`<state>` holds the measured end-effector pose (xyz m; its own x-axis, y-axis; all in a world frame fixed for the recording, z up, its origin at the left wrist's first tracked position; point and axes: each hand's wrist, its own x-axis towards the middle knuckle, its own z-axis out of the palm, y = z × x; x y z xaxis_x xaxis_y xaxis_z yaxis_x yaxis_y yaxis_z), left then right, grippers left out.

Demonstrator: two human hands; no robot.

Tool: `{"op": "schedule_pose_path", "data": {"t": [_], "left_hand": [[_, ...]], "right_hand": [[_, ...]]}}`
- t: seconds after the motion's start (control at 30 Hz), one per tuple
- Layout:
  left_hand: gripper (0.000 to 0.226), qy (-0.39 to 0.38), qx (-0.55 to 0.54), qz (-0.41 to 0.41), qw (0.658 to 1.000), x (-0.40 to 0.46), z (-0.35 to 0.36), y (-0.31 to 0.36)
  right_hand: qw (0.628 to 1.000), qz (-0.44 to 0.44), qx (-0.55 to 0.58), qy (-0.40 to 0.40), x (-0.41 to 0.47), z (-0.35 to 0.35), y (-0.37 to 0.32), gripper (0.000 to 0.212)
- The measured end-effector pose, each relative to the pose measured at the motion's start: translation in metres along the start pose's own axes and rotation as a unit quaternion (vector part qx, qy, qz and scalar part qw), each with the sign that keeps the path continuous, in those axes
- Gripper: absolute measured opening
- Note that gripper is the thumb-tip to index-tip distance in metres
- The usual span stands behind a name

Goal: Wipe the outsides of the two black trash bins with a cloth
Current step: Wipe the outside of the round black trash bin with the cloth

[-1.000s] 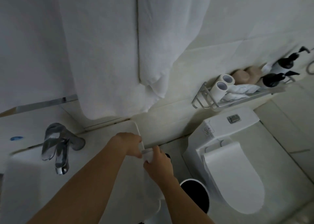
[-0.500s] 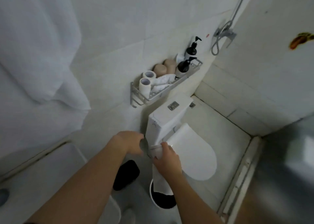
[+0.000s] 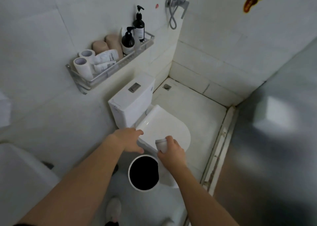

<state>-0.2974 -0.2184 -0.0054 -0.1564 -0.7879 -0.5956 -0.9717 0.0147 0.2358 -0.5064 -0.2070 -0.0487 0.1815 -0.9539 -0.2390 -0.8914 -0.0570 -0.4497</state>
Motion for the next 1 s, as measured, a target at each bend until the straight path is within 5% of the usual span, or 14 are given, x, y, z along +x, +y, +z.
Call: {"op": "schedule_pose_path", "data": {"t": [0.3,0.7,1.0], "left_hand": [[0.096,-0.006,0.005,0.014,1.000,0.053,0.061,0.015],[0.096,-0.001,0.101,0.070,0.992,0.273,0.210,-0.067],[0.086,0.080,0.133,0.131,0.979,0.379,0.297,-0.079]], "right_hand": [[1.000,0.014,0.011,-0.005,0.023,0.036,0.058,0.039],[0.996,0.043,0.036,0.068,0.132,0.217,0.169,0.042],[0.991,0.024,0.017,0.127,0.183,0.310,0.229,0.039]]}}
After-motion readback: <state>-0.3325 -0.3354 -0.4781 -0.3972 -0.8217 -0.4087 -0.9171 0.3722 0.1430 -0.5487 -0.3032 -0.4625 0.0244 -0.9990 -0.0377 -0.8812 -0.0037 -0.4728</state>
